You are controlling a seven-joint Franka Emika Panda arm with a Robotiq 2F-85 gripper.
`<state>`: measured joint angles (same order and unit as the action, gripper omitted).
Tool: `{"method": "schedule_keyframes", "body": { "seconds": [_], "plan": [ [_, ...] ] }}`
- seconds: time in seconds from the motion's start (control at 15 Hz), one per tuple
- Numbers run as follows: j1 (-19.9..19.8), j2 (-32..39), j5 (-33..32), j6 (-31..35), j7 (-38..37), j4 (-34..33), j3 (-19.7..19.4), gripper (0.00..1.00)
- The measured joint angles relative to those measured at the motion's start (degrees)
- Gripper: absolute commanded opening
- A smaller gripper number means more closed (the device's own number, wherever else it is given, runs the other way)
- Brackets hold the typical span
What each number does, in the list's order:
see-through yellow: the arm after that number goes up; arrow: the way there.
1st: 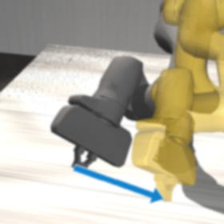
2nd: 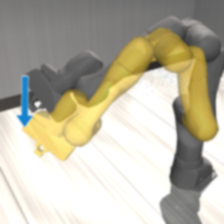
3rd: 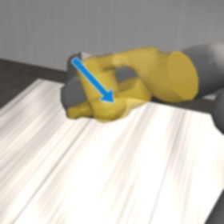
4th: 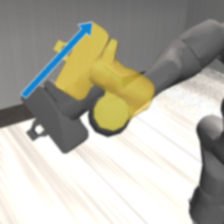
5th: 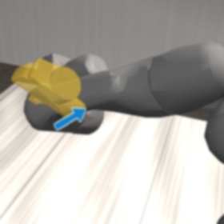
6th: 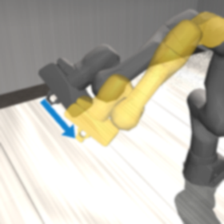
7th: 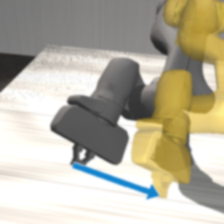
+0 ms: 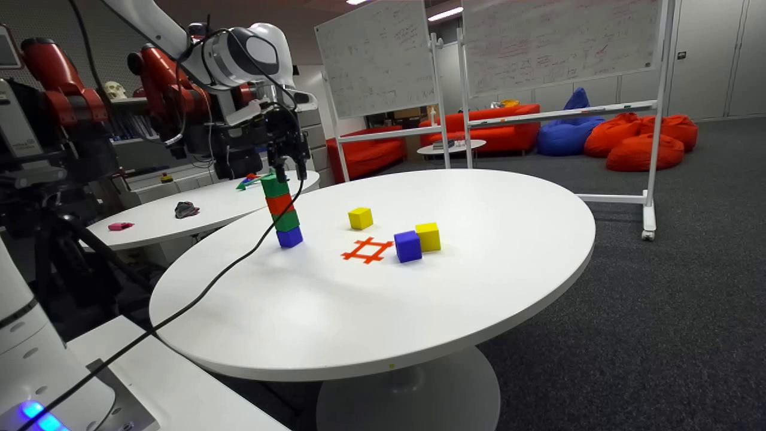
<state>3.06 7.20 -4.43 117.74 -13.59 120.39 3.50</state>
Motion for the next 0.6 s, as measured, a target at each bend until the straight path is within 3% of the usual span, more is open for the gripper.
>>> {"method": "schedule_keyframes", "body": {
  "seconds": [0.6],
  "plan": [
    [0.0,0.0,-0.72,1.14,-0.07,-0.28,-0.17,1.0]
  ]
}}
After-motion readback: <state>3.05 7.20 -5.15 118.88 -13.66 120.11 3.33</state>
